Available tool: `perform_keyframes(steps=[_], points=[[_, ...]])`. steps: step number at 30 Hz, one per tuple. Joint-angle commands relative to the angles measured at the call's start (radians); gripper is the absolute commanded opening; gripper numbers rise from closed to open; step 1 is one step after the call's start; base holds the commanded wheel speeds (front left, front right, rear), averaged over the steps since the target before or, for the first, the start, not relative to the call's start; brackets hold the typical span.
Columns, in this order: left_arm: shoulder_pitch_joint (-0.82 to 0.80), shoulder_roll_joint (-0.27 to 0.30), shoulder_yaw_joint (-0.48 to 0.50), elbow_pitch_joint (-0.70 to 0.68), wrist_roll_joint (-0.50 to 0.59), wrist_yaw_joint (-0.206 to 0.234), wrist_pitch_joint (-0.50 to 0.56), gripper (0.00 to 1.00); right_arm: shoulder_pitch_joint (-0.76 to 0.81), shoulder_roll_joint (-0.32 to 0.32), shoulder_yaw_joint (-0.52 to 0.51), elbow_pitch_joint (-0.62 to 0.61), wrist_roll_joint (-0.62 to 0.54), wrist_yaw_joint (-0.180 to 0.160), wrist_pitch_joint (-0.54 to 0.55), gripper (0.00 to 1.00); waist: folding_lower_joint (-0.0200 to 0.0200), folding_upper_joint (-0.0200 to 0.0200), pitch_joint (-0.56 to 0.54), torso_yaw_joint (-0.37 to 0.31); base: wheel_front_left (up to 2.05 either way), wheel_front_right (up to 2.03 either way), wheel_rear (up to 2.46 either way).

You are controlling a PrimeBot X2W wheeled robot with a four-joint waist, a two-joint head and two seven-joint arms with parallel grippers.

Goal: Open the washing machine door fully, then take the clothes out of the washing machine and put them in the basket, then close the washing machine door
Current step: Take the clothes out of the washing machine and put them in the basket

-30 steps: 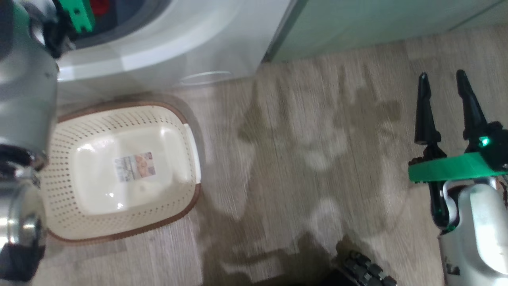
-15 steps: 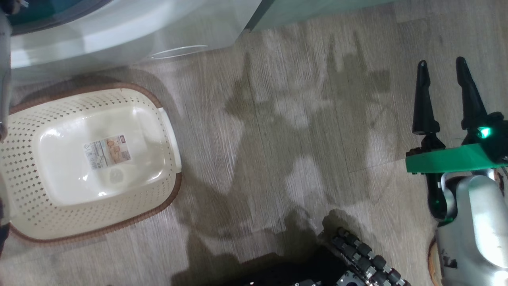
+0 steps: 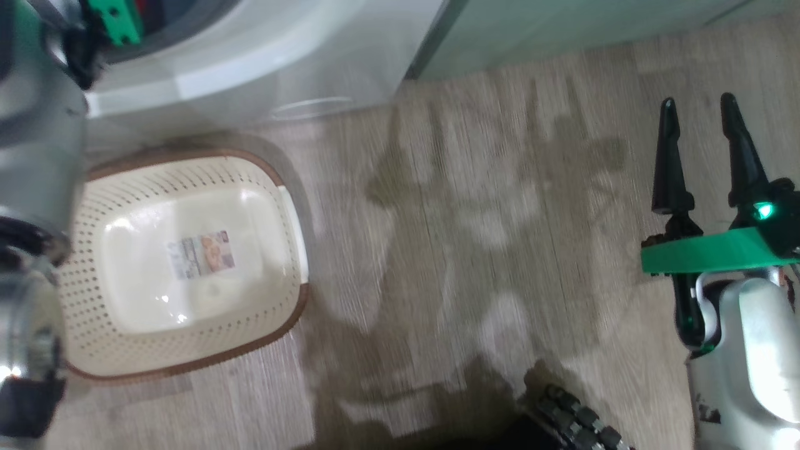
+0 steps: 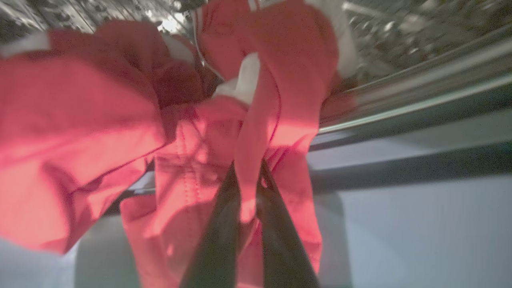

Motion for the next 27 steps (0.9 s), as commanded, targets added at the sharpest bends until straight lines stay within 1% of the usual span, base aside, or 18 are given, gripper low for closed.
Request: perform_keyframes(steps=[1, 11, 18, 21, 27], points=[[-0.004, 0.028, 0.006, -0.025, -0.010, -0.005, -0.017, 0.00, 0.026, -0.010, 0.016, -0.023, -0.006, -0.001, -0.006, 1.00, -0.0001, 0.0000, -0.033, 0.016, 0.00, 0.00, 0.00], [0.188, -0.053, -0.046, -0.019, -0.012, -0.051, -0.195, 0.00, 0.127, -0.035, 0.010, 0.006, -0.006, -0.001, -0.006, 1.00, -0.0001, 0.0000, -0.225, 0.079, 0.00, 0.00, 0.00], [0.373, -0.088, -0.088, -0.015, -0.024, -0.063, -0.297, 0.00, 0.199, -0.047, 0.013, 0.022, -0.002, -0.001, -0.006, 1.00, -0.0001, 0.0000, -0.353, 0.120, 0.00, 0.00, 0.00], [0.449, -0.097, -0.110, -0.014, -0.029, -0.065, -0.327, 0.00, 0.221, -0.053, 0.014, 0.026, 0.000, -0.001, -0.006, 1.00, -0.0001, 0.0000, -0.390, 0.138, 0.00, 0.00, 0.00], [0.592, -0.113, -0.162, -0.013, -0.065, -0.065, -0.329, 0.00, 0.251, -0.060, 0.014, 0.026, 0.003, -0.001, -0.006, 1.00, -0.0001, 0.0000, -0.431, 0.168, 0.00, 0.00, 0.00]])
